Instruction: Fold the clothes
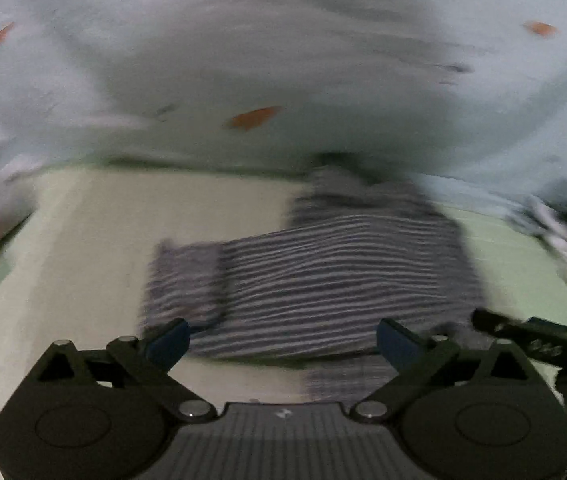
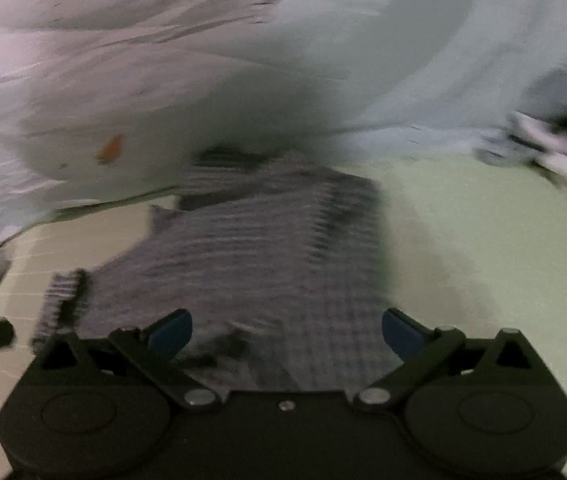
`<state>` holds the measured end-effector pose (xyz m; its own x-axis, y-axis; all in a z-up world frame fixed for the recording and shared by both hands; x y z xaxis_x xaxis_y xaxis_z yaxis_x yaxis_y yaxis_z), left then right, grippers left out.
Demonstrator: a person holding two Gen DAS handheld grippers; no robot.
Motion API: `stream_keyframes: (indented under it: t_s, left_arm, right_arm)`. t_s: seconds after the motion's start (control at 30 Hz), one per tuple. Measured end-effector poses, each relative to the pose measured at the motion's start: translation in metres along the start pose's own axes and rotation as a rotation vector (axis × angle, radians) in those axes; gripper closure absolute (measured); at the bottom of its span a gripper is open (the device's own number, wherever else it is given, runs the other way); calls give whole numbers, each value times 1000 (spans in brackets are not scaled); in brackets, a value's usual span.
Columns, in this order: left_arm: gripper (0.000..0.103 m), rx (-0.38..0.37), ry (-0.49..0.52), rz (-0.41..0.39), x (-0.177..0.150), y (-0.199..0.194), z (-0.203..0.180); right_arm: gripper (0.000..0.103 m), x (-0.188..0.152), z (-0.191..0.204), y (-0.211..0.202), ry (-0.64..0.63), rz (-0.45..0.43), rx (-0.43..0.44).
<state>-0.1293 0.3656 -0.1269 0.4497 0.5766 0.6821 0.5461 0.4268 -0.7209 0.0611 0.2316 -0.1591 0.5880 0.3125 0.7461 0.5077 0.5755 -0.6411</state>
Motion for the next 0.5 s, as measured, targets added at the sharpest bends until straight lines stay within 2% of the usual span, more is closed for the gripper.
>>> stream_keyframes:
  t_s: [0.1, 0.27, 0.33, 0.43, 0.5]
  left_arm:
    - [4, 92, -99, 37, -6, 12, 36]
    - [4, 259, -269, 121, -22, 35, 101]
    - [4, 293, -329, 140, -27, 41, 123]
    - [4, 317, -351, 162, -32, 50, 143]
    - [4, 328, -360, 179, -36, 55, 152]
  right_arm:
    - [2, 10, 42, 23, -55, 0, 66]
    - [20, 17, 112, 67, -105, 49, 176]
    - [26, 16, 135, 84, -110, 76, 223]
    - [38, 14, 164, 108, -112, 116, 293]
    - [38, 11, 179, 121, -114, 135, 323]
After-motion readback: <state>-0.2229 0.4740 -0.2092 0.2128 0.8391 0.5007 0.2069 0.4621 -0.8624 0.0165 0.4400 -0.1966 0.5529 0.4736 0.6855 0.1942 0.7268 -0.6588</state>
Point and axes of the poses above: each gripper's, at about its wrist camera, not at the fingertips, and y roughly the way its jaws point, z to its left, x to its top, the point moved 7 cm from there along y, roughly the way its jaws point, and after that the axes turned 3 degrees about -z, right-handed, at the moved point
